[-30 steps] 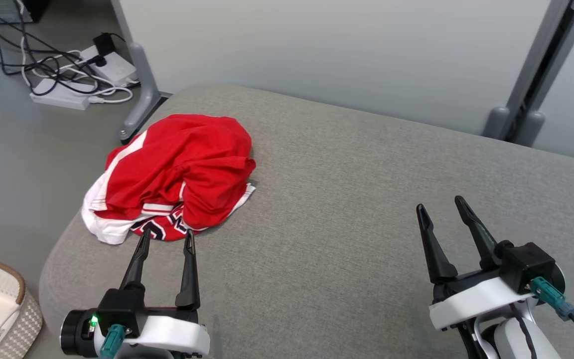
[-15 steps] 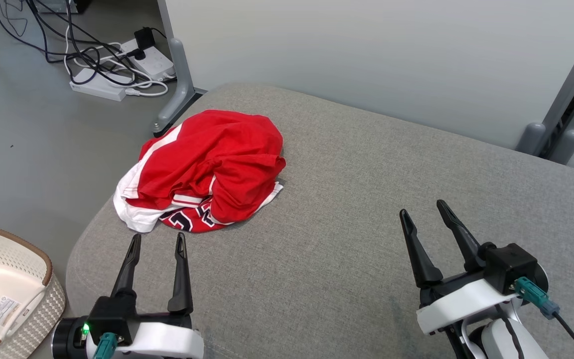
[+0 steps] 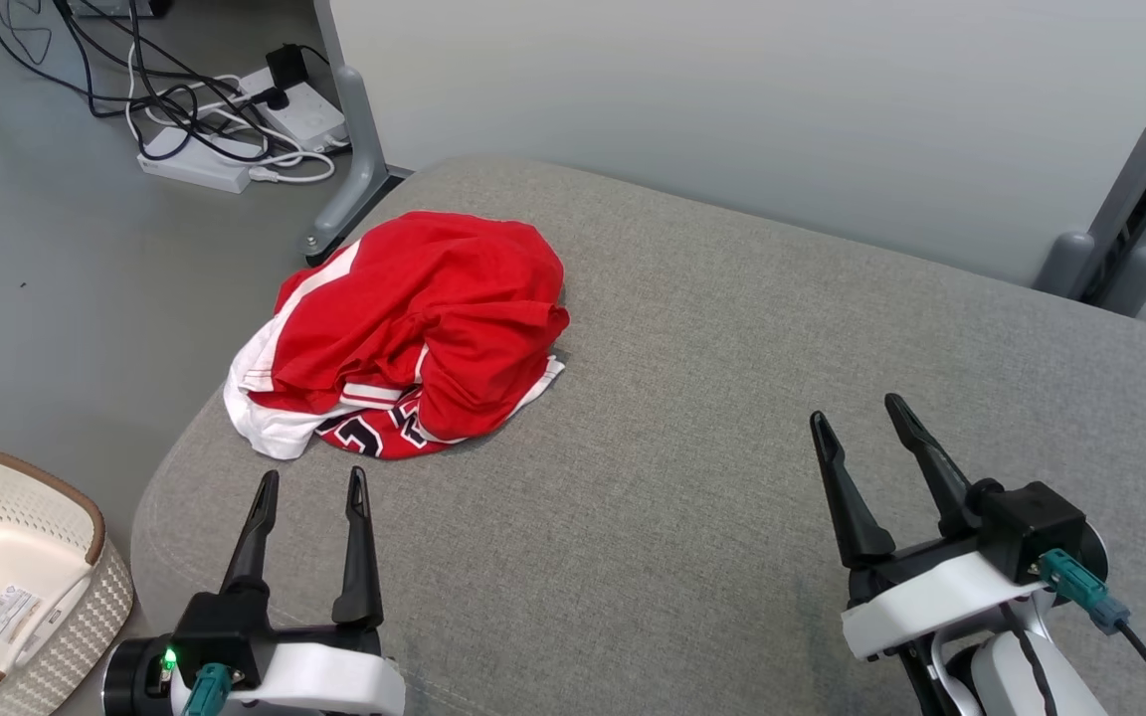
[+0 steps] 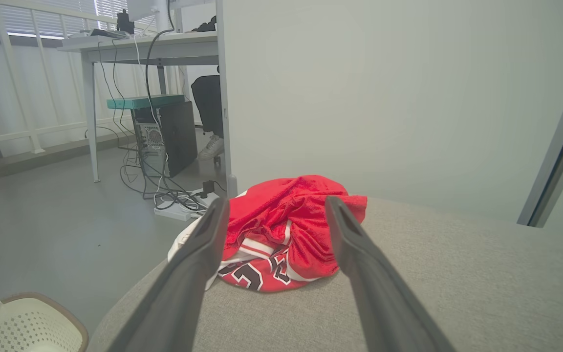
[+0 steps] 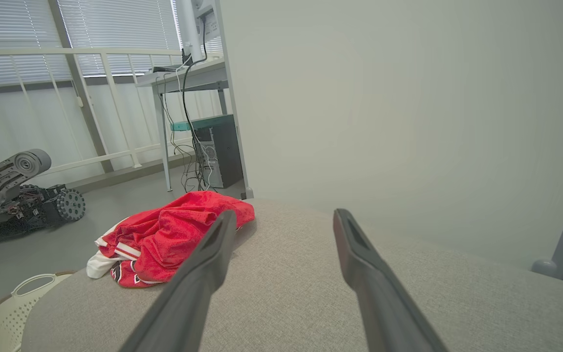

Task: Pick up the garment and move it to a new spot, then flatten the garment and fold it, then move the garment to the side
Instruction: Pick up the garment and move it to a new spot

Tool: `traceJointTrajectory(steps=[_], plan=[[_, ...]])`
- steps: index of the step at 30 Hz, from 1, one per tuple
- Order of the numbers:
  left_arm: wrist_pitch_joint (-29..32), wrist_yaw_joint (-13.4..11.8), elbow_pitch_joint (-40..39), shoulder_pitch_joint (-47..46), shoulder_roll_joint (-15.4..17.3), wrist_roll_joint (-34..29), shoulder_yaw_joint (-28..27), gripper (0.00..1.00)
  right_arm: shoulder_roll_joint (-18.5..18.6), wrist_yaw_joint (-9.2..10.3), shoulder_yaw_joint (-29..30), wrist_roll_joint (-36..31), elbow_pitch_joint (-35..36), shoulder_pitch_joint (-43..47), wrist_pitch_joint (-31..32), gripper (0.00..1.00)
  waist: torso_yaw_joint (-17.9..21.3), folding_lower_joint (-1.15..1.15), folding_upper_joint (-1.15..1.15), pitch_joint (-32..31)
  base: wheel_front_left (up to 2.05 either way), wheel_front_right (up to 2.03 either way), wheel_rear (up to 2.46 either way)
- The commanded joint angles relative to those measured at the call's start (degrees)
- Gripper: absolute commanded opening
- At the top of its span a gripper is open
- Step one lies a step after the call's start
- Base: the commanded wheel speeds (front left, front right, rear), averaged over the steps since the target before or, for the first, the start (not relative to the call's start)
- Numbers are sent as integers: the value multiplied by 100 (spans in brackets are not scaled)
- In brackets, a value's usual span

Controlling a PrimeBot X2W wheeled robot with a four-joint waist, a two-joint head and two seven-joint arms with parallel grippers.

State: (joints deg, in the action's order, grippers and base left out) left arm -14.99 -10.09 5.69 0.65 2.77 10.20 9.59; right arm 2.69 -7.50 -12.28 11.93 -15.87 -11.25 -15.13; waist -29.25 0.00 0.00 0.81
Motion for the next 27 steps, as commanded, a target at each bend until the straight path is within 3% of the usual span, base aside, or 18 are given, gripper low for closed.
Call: traceJointTrajectory(steps=[1, 8, 18, 27], plan=[[-25, -2, 18, -65, 20, 39, -20, 100, 39, 2, 42, -51, 29, -31, -7, 100, -6, 0, 0, 40, 0, 0, 0], [-24, 142, 98, -345, 19, 55, -200, 100, 42, 2, 176, -358, 200, -242, 48, 100, 169, 0, 0, 649, 0, 0, 0], [16, 876, 891, -1632, 397, 421, -914, 100, 40, 2, 531, -849, 888, -845, 427, 100, 603, 0, 0, 1787, 0, 0, 0], [1062, 1483, 2054, -3061, 1065, 782, -881, 100, 39, 2, 514, -1053, 1266, -1075, 635, 100, 860, 0, 0, 2289, 0, 0, 0]])
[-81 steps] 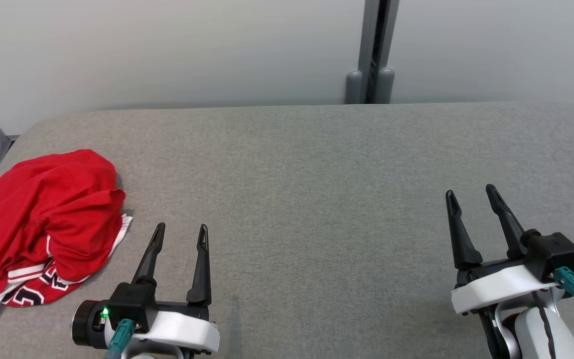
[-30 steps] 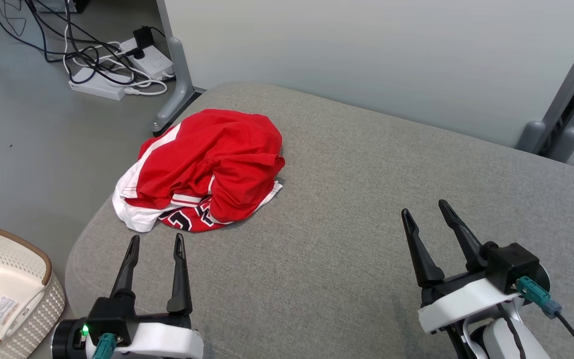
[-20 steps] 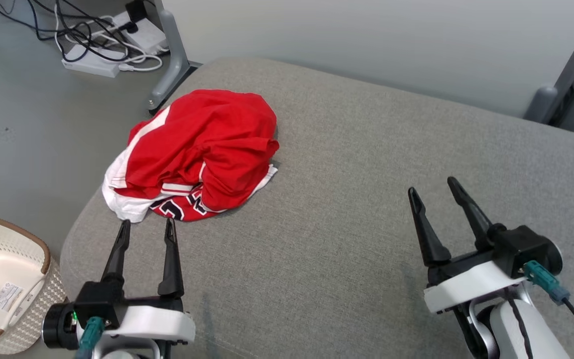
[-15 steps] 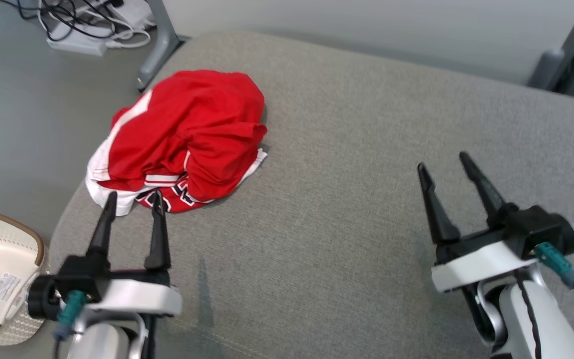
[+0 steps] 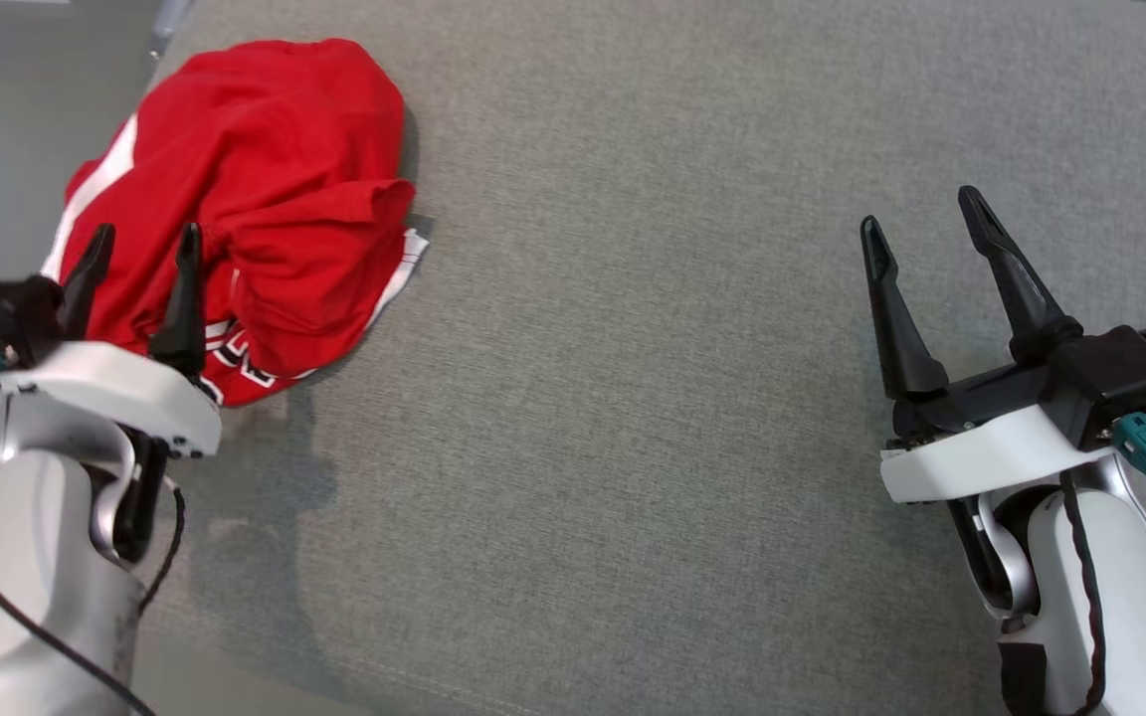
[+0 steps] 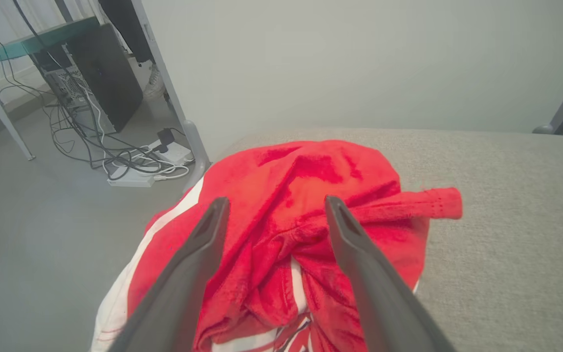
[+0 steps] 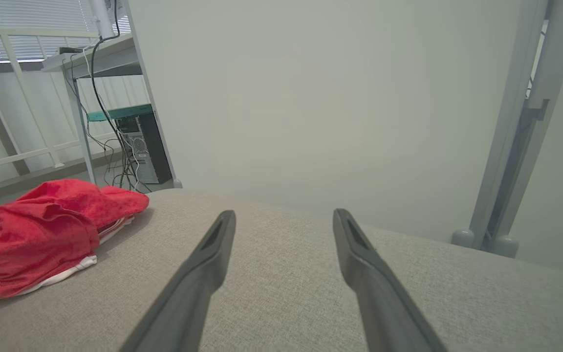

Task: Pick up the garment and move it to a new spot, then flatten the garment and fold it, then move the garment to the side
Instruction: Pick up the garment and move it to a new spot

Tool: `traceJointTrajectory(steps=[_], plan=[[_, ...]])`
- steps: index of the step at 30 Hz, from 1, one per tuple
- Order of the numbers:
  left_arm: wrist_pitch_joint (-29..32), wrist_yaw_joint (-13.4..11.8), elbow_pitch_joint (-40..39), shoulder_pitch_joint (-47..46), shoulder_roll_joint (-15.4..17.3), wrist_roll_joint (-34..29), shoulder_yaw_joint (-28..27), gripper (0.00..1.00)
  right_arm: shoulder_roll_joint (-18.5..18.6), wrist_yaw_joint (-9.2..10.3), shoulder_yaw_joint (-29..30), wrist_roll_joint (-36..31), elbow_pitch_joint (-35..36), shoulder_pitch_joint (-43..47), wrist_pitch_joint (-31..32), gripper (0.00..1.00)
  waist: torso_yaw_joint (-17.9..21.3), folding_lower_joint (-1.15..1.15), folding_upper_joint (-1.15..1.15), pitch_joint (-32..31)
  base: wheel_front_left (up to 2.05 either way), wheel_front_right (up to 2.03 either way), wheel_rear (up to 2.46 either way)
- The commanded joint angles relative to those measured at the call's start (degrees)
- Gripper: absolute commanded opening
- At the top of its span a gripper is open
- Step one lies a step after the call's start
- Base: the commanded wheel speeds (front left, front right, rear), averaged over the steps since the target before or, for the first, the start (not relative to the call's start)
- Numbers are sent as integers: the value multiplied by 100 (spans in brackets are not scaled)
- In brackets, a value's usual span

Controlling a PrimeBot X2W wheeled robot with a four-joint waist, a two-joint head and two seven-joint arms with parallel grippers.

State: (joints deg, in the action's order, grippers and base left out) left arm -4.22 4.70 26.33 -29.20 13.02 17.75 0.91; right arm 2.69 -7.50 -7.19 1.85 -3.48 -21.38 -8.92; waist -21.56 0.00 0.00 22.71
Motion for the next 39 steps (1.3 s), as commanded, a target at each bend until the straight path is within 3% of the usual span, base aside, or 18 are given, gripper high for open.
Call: traceJointTrajectory(steps=[1, 7, 21, 22, 23, 24, 25, 30, 39], plan=[[135, 58, 115, -208, 91, 77, 16, 100, 40, 2, -8, -38, 51, -63, 29, 100, 117, 0, 0, 141, 0, 0, 0], [744, 226, 768, -909, 424, 276, 215, 100, 40, 2, -81, -72, 171, -115, 97, 100, 282, 0, 0, 394, 0, 0, 0], [1669, 276, 1936, -1985, 889, 885, 518, 100, 40, 2, -267, -34, 204, -45, 29, 100, 537, 0, 0, 736, 0, 0, 0], [1739, 274, 1995, -2028, 894, 948, 554, 89, 36, 2, -272, -35, 198, -49, 23, 100, 544, 0, 0, 747, 0, 0, 0], [1822, 274, 2051, -2064, 892, 1035, 598, 58, 36, 2, -274, -36, 190, -61, 20, 100, 551, 0, 0, 757, 0, 0, 0], [1902, 275, 2112, -2087, 879, 1146, 626, 38, 37, 2, -273, -39, 183, -76, 18, 100, 557, 0, 0, 763, 0, 0, 0], [1970, 275, 2163, -2106, 877, 1252, 649, 0, 38, 2, -267, -43, 177, -91, 15, 100, 562, 0, 0, 767, 0, 0, 0], [1931, 275, 2358, -2213, 969, 1518, 725, 0, 38, 2, -246, -32, 158, -141, 12, 100, 575, 0, 0, 746, 0, 0, 0], [997, 276, 2243, -2375, 1067, 1694, 717, 0, 39, 2, -259, 11, 7, -52, -67, 100, 510, 0, 0, 427, 0, 0, 0]])
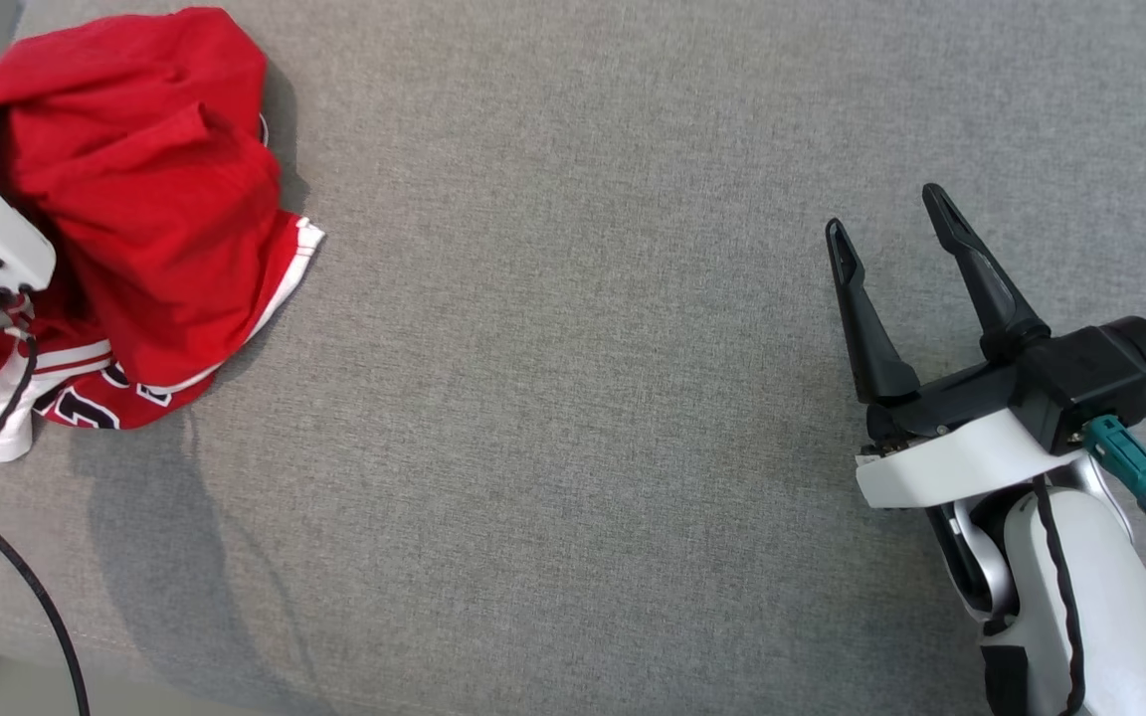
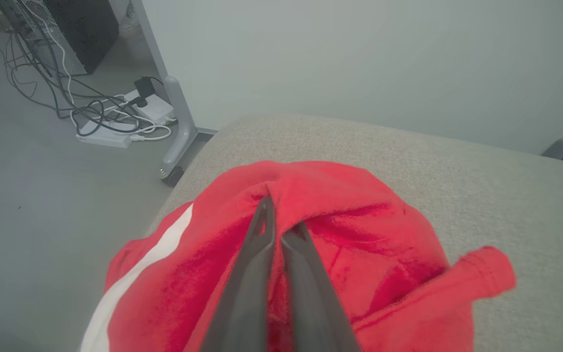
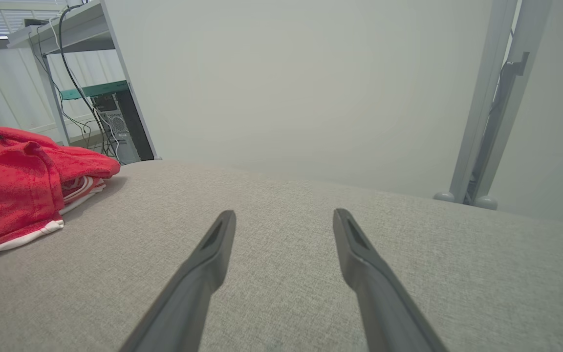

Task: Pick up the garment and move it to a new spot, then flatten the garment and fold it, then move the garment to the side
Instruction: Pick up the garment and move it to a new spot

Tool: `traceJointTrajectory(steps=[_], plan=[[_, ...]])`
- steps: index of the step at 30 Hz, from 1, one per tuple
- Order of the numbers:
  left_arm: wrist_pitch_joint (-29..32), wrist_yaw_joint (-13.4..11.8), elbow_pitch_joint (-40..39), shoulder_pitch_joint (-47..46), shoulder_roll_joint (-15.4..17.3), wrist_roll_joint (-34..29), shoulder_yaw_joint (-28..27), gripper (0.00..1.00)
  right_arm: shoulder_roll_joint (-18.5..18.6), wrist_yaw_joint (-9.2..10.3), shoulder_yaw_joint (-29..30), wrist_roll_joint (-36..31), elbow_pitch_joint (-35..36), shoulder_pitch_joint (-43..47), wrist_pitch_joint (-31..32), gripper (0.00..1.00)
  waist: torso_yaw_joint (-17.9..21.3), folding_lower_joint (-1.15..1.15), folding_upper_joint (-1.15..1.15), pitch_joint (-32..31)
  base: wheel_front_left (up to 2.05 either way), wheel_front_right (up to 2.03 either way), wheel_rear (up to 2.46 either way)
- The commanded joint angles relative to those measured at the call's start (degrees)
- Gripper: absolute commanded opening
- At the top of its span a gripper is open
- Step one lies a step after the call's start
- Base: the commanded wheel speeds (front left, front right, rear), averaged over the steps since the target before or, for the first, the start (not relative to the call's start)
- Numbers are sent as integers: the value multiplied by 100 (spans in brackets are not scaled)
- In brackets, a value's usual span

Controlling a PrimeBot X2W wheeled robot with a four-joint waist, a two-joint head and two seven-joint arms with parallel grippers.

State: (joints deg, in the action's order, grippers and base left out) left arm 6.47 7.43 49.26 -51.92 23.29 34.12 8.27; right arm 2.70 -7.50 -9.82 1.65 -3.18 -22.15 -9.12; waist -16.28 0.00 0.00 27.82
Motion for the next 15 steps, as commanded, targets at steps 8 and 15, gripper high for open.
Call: traceJointTrajectory(steps=[8, 15], plan=[[-1059, -28, -475, -168, 112, 133, -249, 0, 37, 2, -63, 210, -239, 167, -176, 100, -9, 0, 0, -677, 0, 0, 0], [-1470, -35, -1245, 49, 144, 375, -359, 0, 34, 2, -105, 412, -431, 291, -337, 100, 96, 0, 0, -1235, 0, 0, 0]])
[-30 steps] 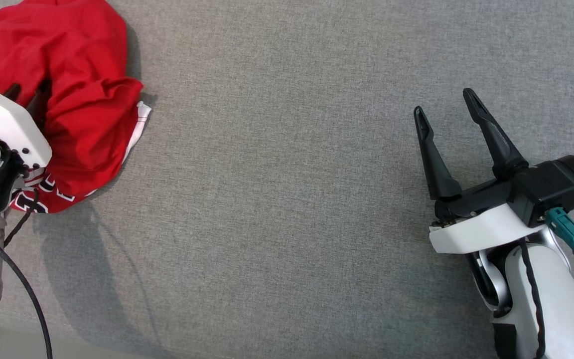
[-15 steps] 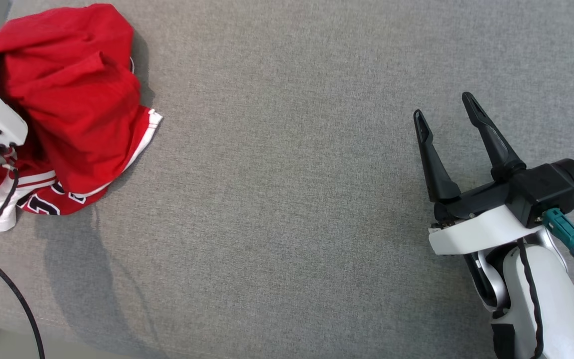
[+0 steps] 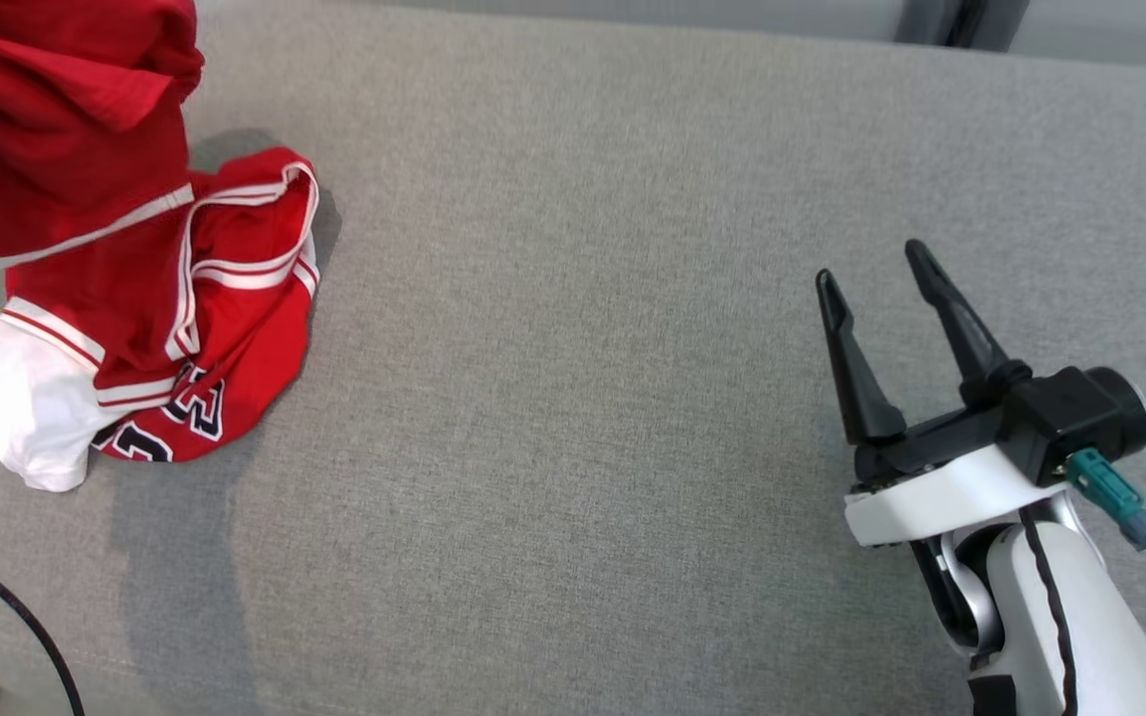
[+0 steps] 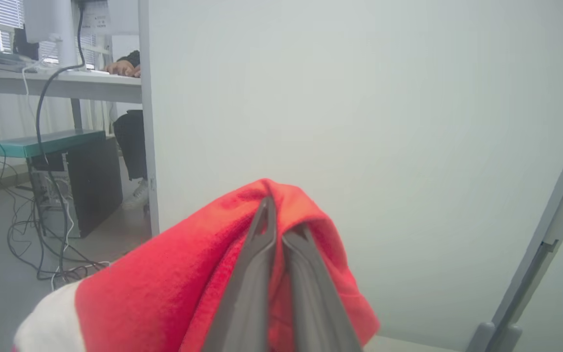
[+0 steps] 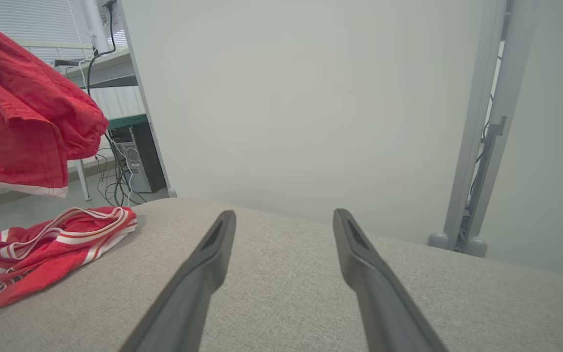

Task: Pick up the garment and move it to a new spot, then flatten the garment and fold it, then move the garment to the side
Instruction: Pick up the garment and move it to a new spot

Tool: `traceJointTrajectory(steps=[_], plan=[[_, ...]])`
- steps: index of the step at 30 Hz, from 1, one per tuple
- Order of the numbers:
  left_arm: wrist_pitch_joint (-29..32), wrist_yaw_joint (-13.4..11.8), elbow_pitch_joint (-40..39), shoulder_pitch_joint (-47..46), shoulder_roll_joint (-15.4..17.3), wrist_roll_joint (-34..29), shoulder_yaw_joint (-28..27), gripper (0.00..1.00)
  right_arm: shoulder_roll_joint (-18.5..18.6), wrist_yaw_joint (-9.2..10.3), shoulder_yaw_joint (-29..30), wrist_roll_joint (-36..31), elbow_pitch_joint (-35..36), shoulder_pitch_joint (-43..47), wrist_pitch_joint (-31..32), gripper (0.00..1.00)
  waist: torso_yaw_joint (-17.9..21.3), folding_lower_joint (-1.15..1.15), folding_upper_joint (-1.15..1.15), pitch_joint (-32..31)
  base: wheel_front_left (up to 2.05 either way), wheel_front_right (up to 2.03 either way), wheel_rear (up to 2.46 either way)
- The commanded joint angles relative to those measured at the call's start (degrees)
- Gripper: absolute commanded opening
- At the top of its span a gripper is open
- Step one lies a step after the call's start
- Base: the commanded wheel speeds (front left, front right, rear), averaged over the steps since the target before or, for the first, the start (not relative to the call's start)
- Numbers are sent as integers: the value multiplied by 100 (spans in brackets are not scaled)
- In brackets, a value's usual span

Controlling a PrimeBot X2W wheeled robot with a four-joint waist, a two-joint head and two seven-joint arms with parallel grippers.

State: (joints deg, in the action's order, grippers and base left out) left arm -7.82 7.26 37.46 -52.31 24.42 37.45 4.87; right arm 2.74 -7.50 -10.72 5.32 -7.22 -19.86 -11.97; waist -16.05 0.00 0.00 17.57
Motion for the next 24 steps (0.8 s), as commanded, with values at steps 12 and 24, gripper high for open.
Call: traceJointTrajectory(steps=[12, 24], plan=[[361, -339, -1968, 810, -169, 231, 54, 0, 33, 2, 20, 348, -195, 260, -241, 100, 545, 0, 0, -853, 0, 0, 0], [1193, -902, -4059, 1696, -1000, 294, 943, 0, 33, 2, 355, 379, -27, 149, -322, 100, 1620, 0, 0, -607, 0, 0, 0]])
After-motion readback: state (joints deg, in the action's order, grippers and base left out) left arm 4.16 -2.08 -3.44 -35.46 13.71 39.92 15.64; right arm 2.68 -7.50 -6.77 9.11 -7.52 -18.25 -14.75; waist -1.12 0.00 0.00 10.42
